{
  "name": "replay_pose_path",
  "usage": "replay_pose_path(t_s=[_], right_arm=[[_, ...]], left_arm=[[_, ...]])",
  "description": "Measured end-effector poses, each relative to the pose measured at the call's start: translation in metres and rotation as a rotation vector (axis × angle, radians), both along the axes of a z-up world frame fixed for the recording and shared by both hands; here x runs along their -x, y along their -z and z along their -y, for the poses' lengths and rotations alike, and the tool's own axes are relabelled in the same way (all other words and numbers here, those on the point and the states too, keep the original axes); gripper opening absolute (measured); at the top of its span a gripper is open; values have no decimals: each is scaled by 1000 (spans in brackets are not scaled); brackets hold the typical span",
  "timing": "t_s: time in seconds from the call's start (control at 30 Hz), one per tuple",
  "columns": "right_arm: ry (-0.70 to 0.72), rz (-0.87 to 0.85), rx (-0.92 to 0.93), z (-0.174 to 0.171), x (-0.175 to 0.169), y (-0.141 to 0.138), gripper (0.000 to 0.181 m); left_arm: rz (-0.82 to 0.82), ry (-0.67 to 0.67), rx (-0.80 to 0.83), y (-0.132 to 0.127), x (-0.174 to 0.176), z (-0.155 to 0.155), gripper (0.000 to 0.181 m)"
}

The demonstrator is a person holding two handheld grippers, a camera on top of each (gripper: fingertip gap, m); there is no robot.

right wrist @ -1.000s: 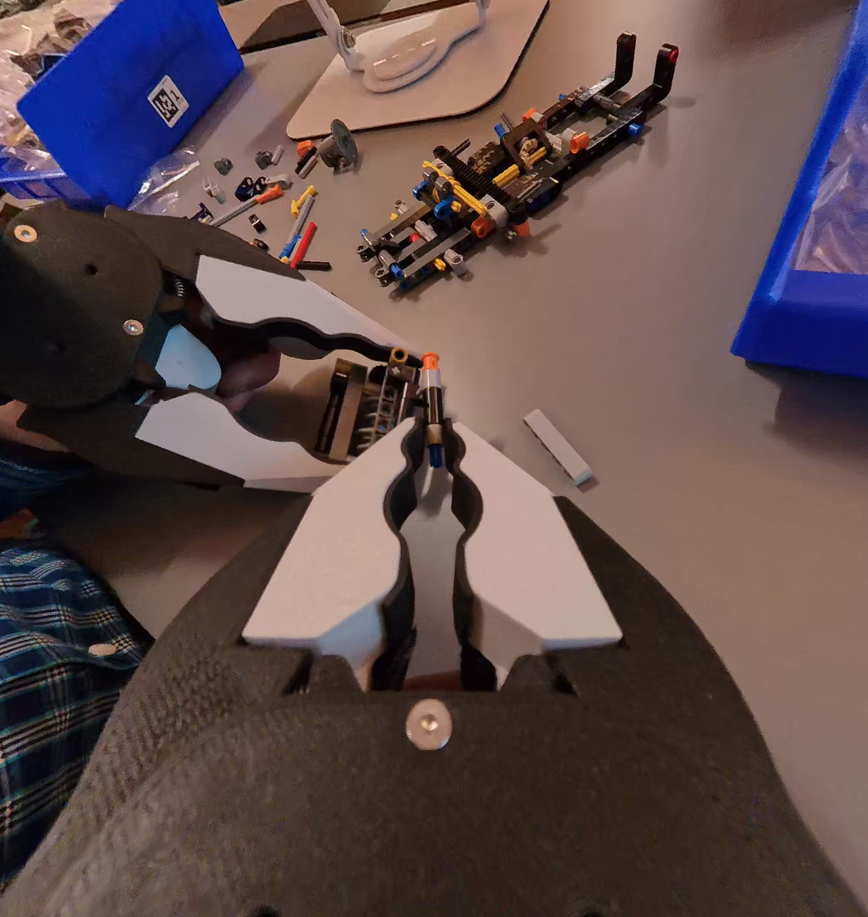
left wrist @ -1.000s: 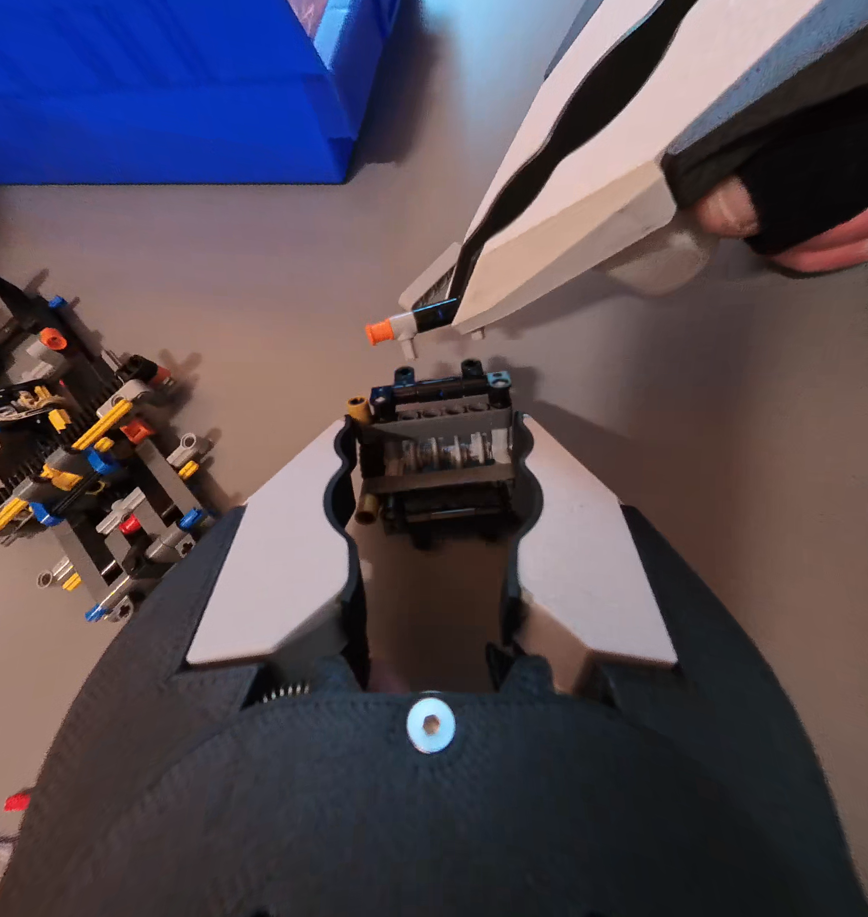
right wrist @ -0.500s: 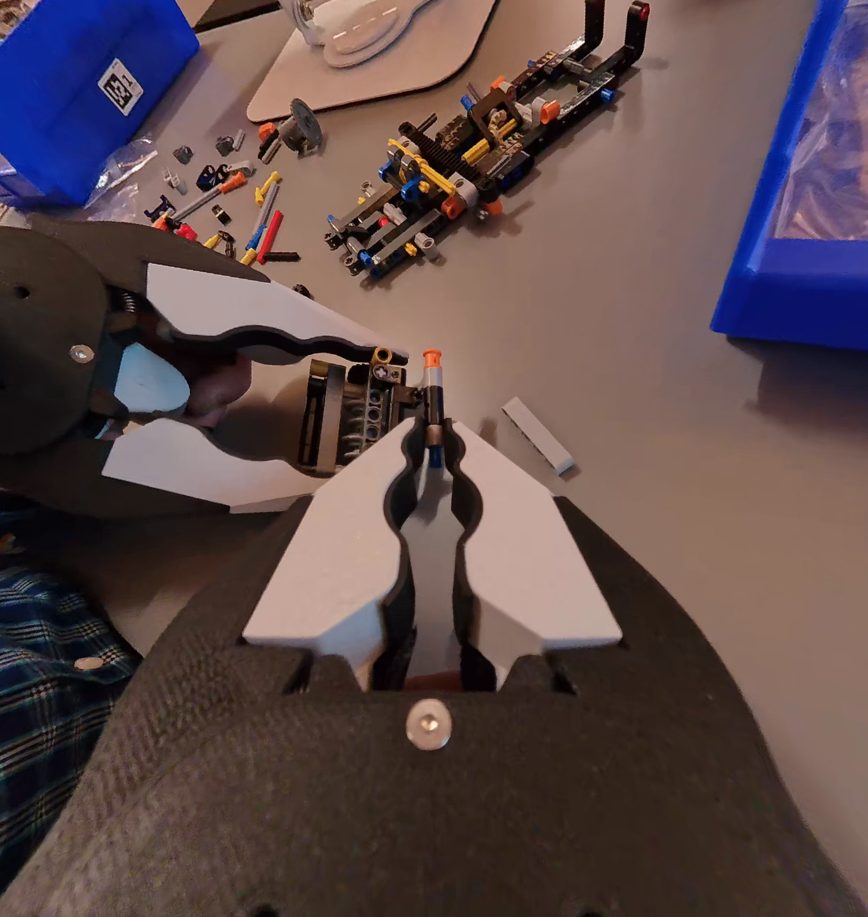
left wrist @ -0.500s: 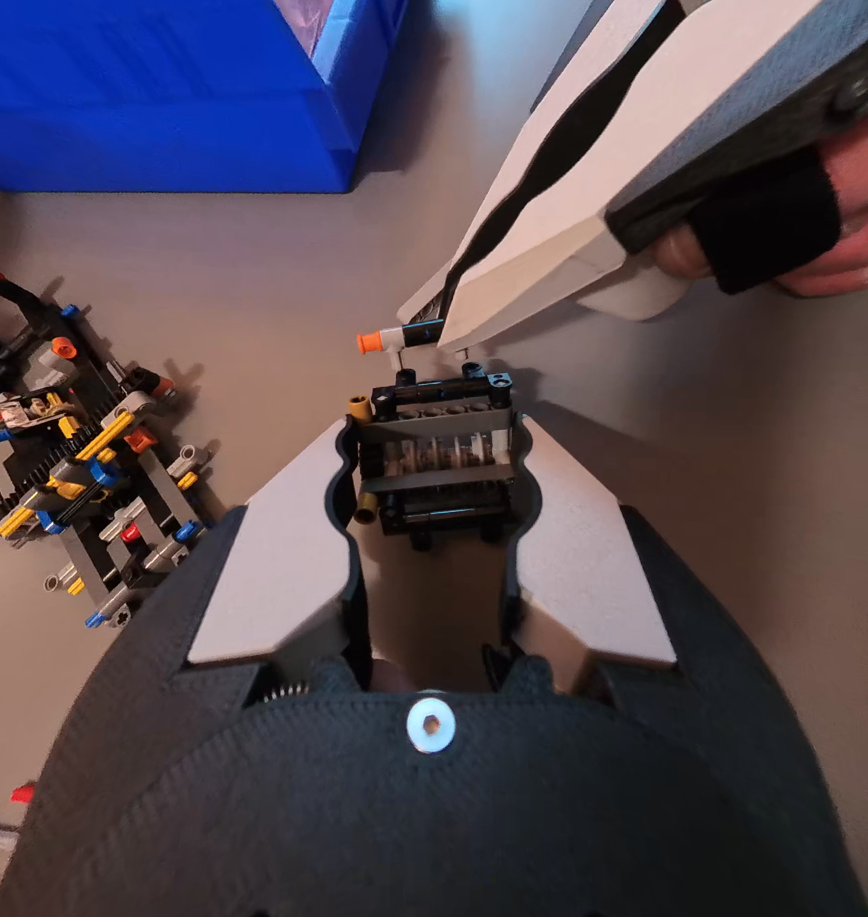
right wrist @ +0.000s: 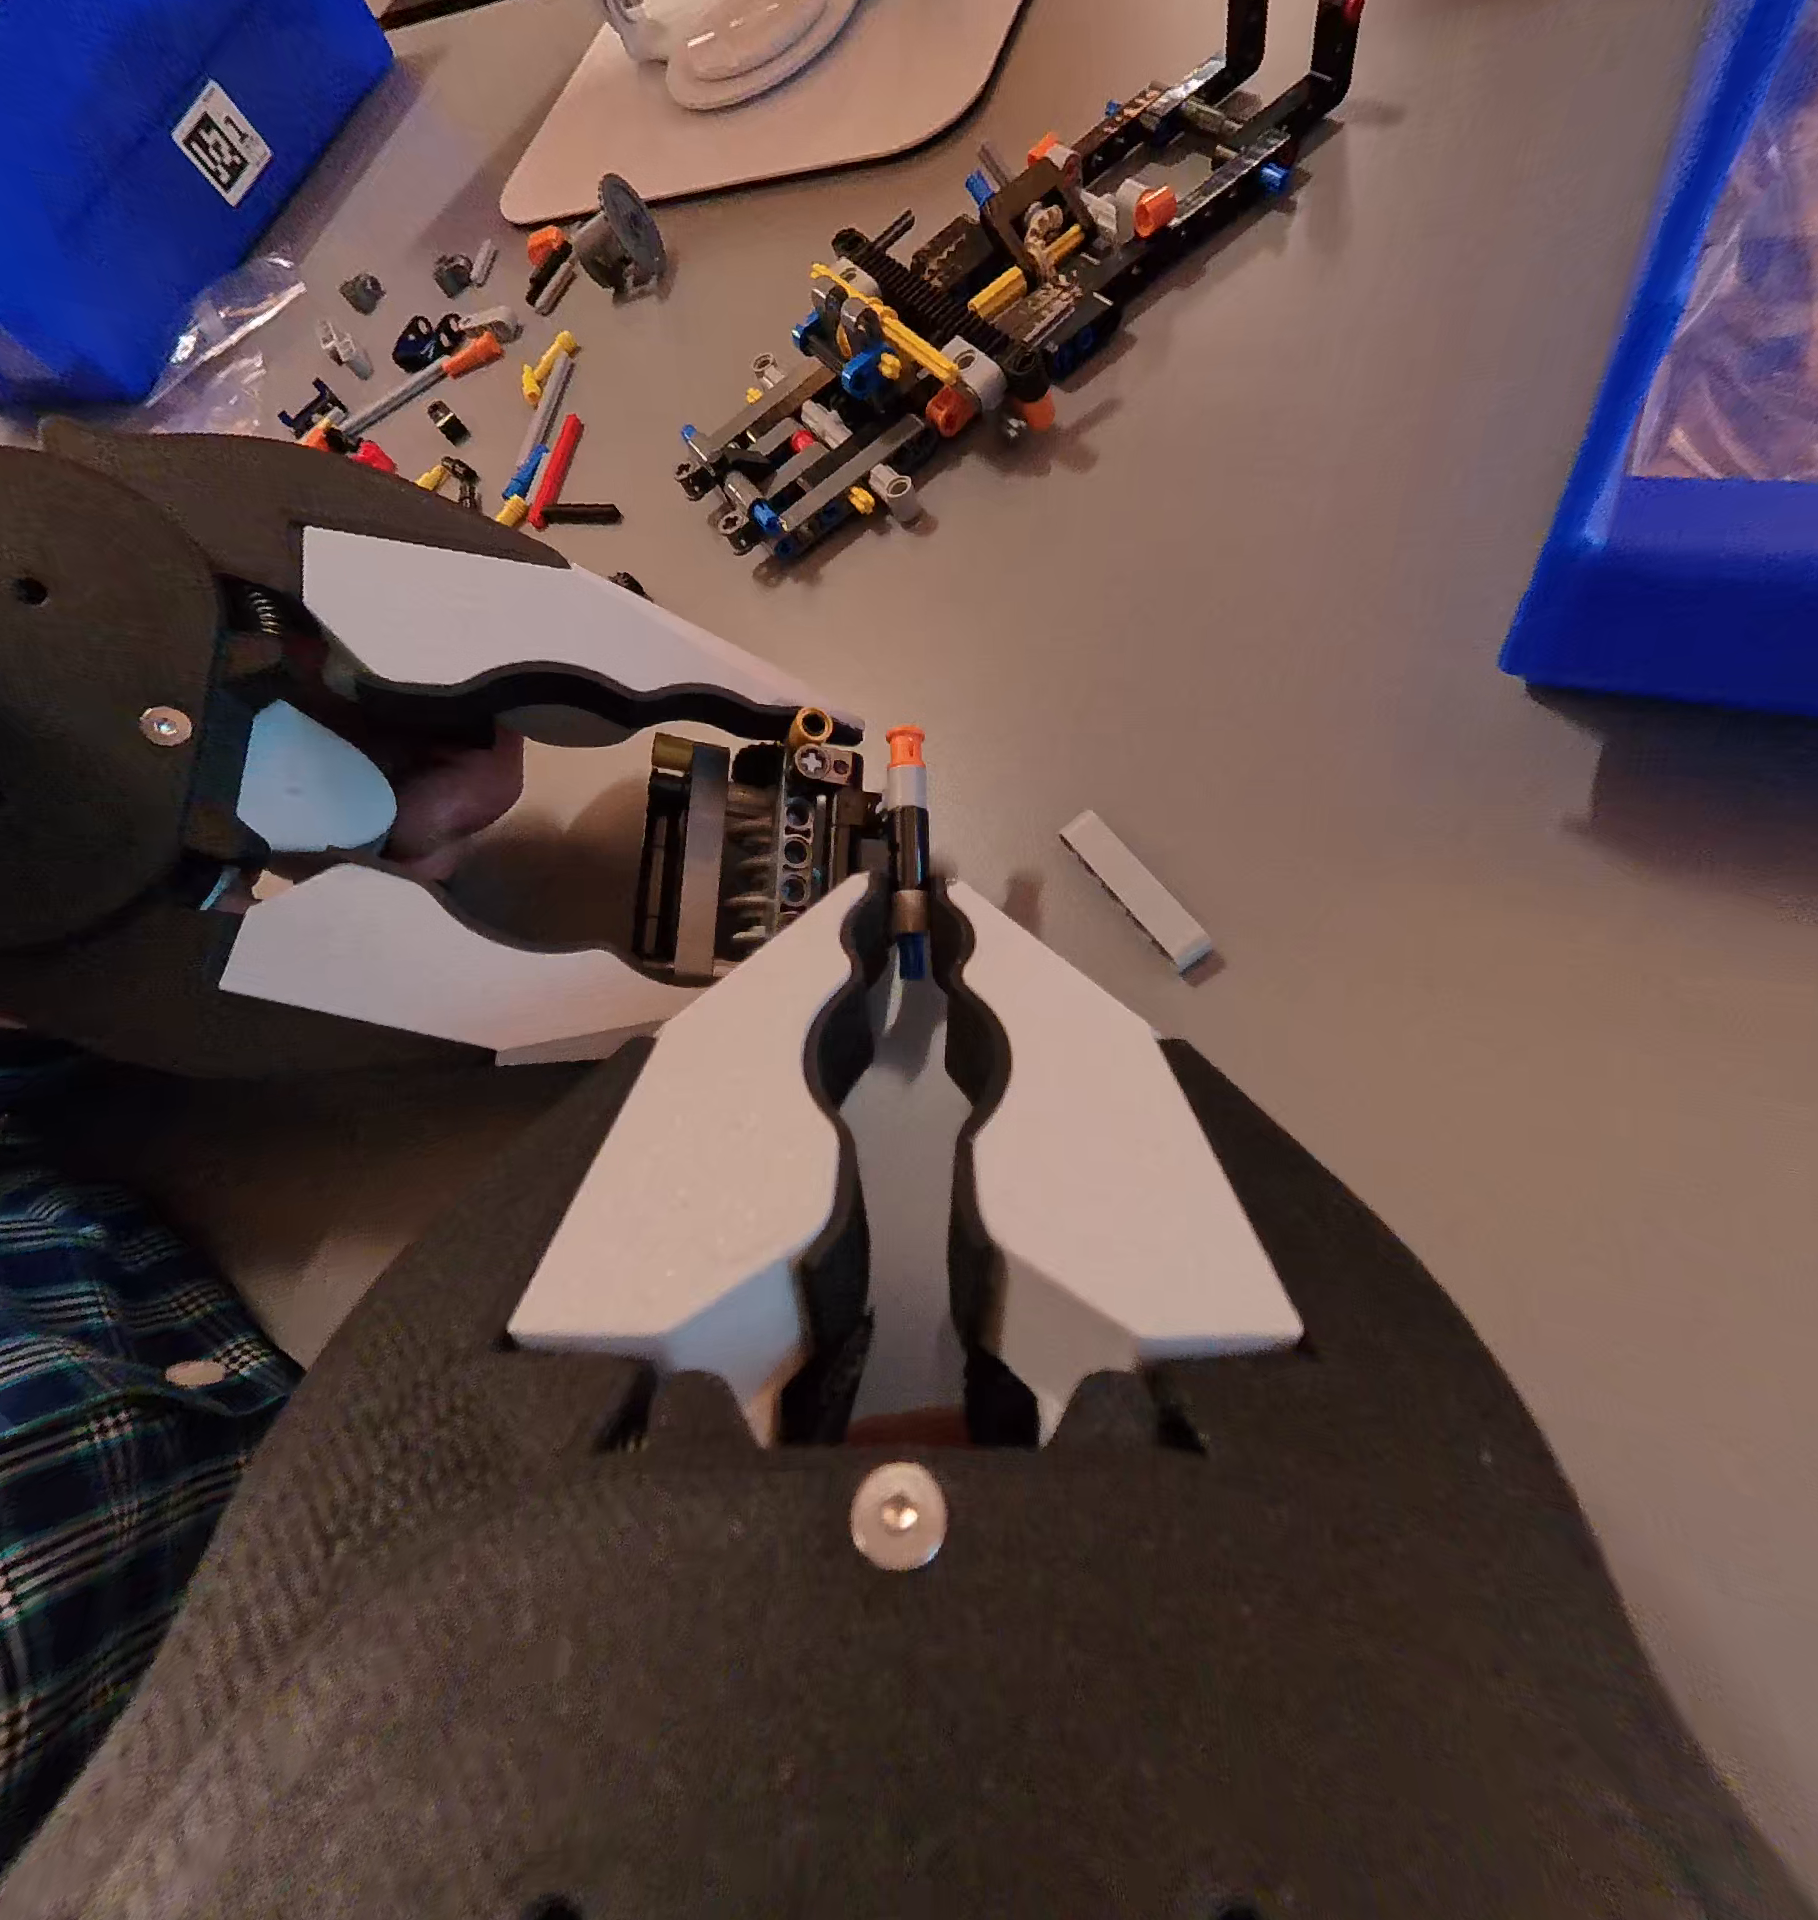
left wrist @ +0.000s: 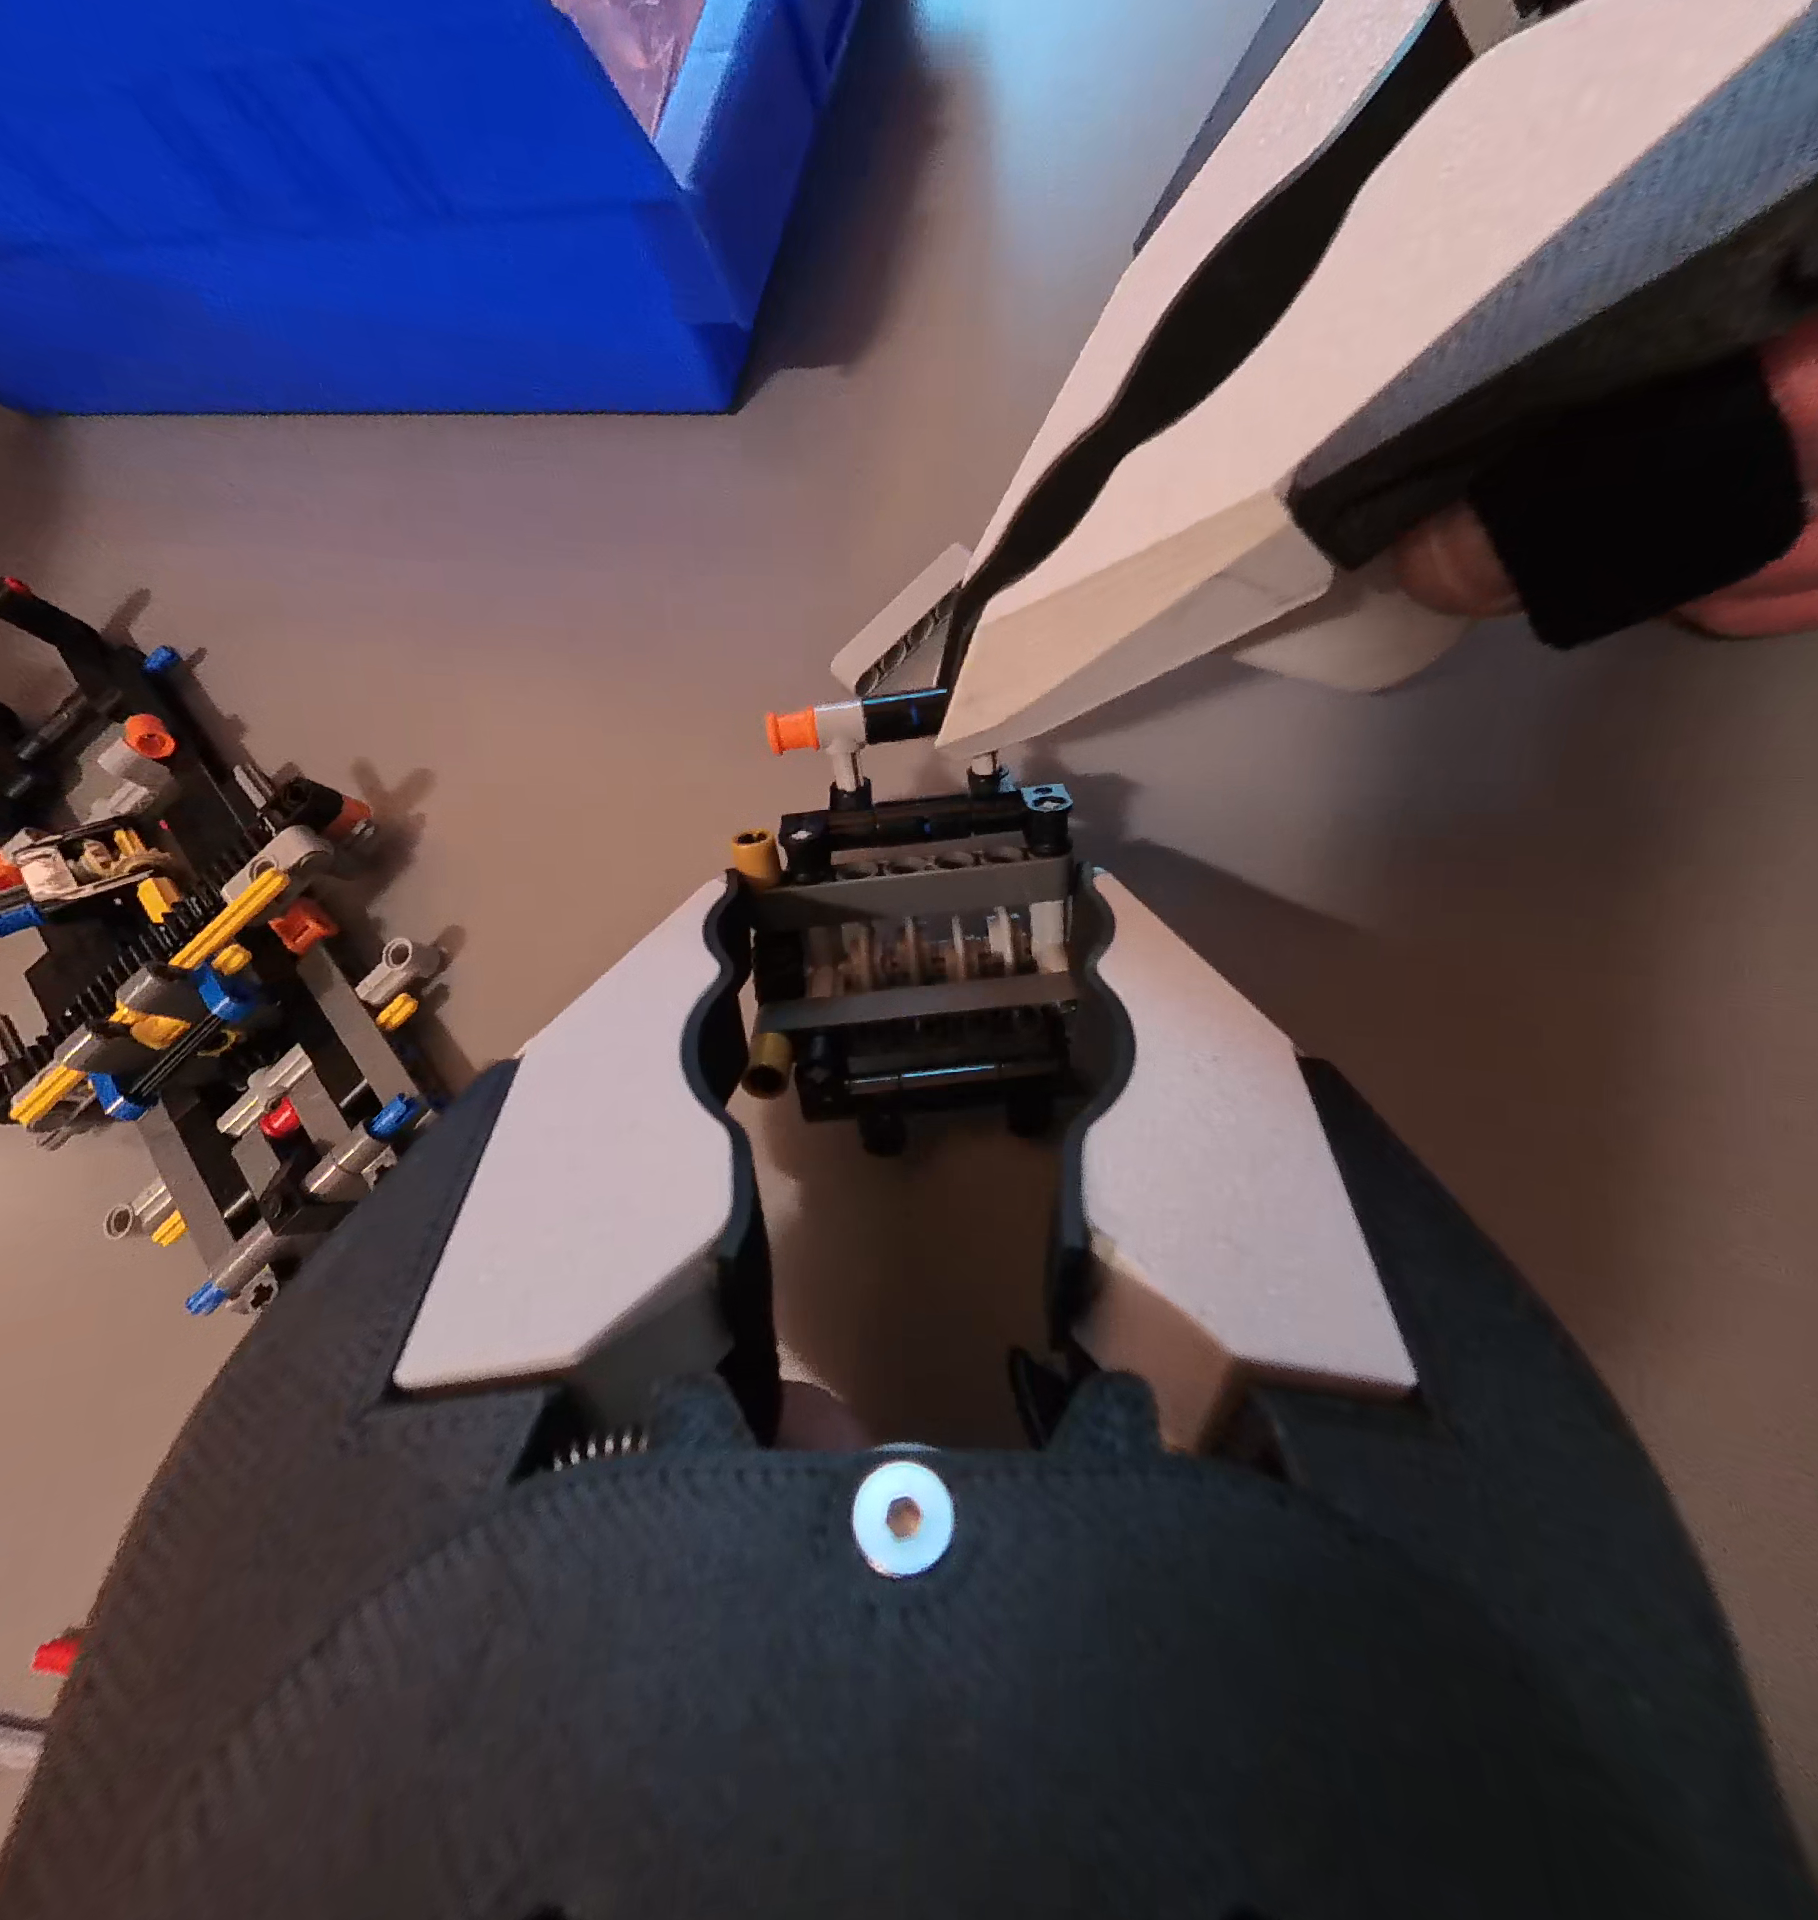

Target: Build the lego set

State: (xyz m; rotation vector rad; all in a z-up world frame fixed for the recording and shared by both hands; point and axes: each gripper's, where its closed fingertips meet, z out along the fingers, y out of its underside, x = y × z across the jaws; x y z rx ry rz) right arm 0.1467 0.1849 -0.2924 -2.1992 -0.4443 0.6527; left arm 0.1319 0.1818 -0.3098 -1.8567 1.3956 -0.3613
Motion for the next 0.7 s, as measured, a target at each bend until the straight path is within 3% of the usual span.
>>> replay_pose_path(t_s=[0.7], right_arm=[[12, -71, 69, 1, 2, 4, 4]], left_arm=[[9, -8, -12, 0, 0, -1, 58]])
